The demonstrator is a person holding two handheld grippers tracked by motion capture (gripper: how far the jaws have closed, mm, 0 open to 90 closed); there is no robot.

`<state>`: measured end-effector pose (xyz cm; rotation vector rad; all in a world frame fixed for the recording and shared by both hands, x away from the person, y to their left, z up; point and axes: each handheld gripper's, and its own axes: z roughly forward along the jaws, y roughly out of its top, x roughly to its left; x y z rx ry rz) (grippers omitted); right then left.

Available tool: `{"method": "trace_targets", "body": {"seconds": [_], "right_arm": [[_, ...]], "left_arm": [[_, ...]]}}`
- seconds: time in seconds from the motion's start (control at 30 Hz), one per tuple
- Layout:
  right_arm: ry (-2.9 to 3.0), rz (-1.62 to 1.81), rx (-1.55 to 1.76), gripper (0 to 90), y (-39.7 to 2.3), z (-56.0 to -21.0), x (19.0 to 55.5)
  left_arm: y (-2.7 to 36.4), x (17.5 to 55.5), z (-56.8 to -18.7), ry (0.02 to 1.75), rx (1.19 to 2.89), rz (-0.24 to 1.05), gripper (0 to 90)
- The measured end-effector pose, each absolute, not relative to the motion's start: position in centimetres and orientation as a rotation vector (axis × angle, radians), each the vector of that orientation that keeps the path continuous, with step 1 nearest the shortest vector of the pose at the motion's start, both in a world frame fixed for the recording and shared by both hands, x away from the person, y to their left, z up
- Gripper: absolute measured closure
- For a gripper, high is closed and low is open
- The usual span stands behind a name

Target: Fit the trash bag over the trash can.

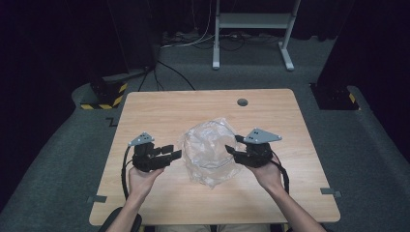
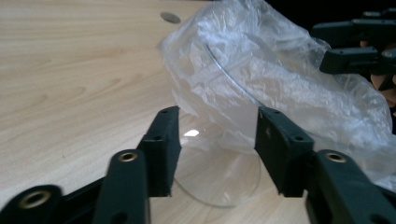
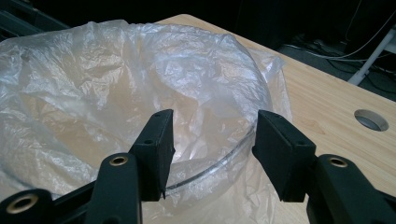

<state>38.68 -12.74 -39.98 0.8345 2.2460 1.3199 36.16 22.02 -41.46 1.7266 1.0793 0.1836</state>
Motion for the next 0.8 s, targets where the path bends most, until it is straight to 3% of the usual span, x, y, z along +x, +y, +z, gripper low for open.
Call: {"method": "trace_targets", "body": {"seconds": [0.1,0.27,0.4,0.67,0.8], "right_arm": [[2.24,1.307,0.828,46.6,-12.6,-40.1,38.6],[2.238,1.301,0.833,45.8,-12.5,-40.2,38.6],[2.236,1.297,0.834,45.8,-12.5,-40.3,38.6],[2.232,1.288,0.832,46.1,-12.4,-40.3,38.6],[2.228,1.277,0.829,46.1,-12.3,-40.3,38.5]], "left_arm": [[21.7,36.4,-41.5,1.068,1.709,0.161,45.8],[21.8,37.0,-41.2,1.023,1.69,0.086,73.8],[21.6,37.1,-40.9,0.993,1.725,0.07,89.9],[21.7,36.5,-39.9,1.006,1.712,0.173,89.5],[20.9,36.2,-39.2,0.992,1.663,0.238,59.3]]}}
